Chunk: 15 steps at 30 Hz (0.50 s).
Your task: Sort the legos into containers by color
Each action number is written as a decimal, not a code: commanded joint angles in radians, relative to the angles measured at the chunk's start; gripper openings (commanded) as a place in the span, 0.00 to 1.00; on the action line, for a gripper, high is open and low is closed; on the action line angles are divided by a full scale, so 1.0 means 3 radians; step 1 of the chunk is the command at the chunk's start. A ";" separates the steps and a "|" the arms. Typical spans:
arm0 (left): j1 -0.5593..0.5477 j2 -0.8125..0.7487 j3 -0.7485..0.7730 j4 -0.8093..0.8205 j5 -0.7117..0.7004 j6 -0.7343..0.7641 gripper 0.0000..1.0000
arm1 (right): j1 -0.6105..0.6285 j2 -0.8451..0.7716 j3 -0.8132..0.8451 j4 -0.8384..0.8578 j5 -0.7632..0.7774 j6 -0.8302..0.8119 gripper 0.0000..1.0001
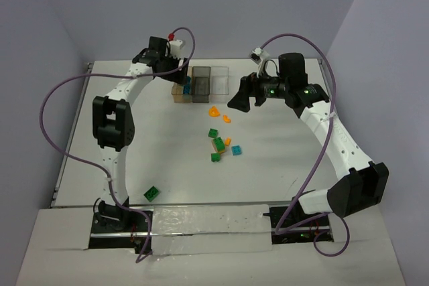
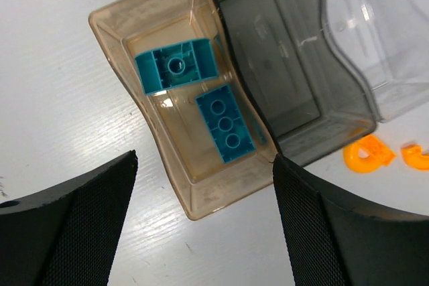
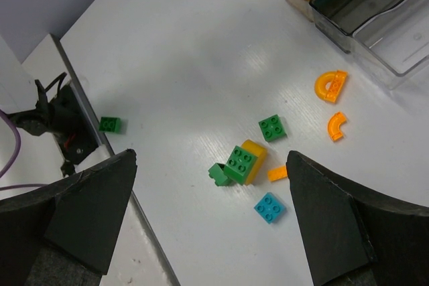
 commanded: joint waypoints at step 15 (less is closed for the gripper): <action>-0.0033 -0.2697 -0.2126 -0.2448 0.0719 0.2328 0.95 | -0.0010 -0.0117 -0.0052 -0.0292 0.0069 -0.0358 1.00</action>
